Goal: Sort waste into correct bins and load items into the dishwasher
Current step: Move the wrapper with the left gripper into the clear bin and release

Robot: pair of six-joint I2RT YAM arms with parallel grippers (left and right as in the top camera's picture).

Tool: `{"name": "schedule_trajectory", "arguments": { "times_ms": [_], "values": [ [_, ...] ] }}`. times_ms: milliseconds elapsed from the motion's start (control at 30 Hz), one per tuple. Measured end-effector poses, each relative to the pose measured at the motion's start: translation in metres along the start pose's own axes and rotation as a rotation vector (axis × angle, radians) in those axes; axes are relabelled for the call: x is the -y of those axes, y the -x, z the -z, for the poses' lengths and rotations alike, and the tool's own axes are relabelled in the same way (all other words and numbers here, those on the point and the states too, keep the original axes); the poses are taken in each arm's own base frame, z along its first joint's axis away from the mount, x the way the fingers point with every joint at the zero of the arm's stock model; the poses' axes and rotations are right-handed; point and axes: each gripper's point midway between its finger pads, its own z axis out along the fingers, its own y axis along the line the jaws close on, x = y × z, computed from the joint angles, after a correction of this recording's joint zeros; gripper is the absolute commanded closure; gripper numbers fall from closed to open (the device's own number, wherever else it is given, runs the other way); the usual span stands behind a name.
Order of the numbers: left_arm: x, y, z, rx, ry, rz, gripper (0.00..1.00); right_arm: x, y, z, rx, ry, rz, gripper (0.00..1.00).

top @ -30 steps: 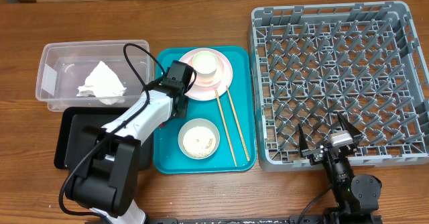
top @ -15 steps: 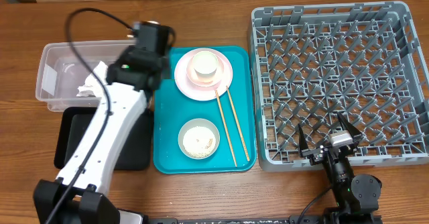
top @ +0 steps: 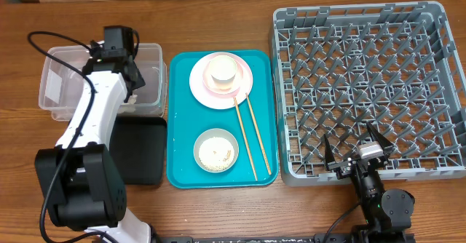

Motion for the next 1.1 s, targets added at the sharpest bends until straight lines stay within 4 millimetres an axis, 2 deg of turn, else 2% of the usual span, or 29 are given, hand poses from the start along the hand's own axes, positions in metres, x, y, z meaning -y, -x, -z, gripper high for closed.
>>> {"name": "schedule_trajectory", "arguments": {
  "times_ms": [133, 233, 267, 400, 433, 467, 500, 567, 633, 733, 900, 1100],
  "values": [
    [0.001, -0.012, 0.008, -0.067, -0.022, -0.022, 0.12, 0.000, 0.000, 0.000, 0.001, 0.001, 0.000, 0.00],
    [0.013, -0.017, 0.031, -0.118, -0.097, -0.050, 0.21, 0.000, 0.000, 0.000, 0.000, 0.000, 0.000, 0.00],
    [0.020, -0.017, 0.044, -0.121, -0.134, -0.059, 0.24, 0.000, 0.000, 0.000, 0.000, 0.000, 0.000, 0.00],
    [0.046, -0.018, 0.116, -0.097, -0.313, -0.113, 0.42, 0.000, 0.000, 0.000, 0.000, 0.000, -0.001, 0.00],
    [0.051, -0.022, 0.135, -0.089, -0.358, -0.134, 0.58, 0.000, 0.000, 0.000, 0.000, 0.000, 0.000, 0.00],
    [0.059, -0.031, 0.168, -0.070, -0.432, -0.179, 0.68, 0.000, 0.000, 0.000, 0.000, 0.000, 0.000, 0.00],
    [0.063, -0.038, 0.185, -0.061, -0.461, -0.210, 0.76, 0.000, 0.000, 0.000, 0.000, 0.001, 0.000, 0.00],
    [0.062, -0.052, 0.202, -0.062, -0.465, -0.270, 0.84, 0.000, 0.000, 0.000, 0.000, 0.000, 0.000, 0.00],
    [0.054, -0.060, 0.204, -0.068, -0.416, -0.291, 0.91, 0.000, 0.000, 0.000, 0.000, 0.000, 0.000, 0.00],
    [0.037, -0.056, 0.189, -0.060, -0.293, -0.263, 0.95, 0.000, 0.000, 0.000, 0.000, 0.000, -0.001, 0.00],
    [0.012, -0.051, 0.158, -0.099, -0.168, -0.174, 0.96, 0.000, 0.000, 0.000, 0.000, 0.000, 0.000, 0.00],
    [-0.013, -0.056, 0.110, -0.217, -0.073, -0.084, 0.96, 0.000, 0.000, 0.000, 0.000, 0.000, 0.000, 0.00]
  ]
}}
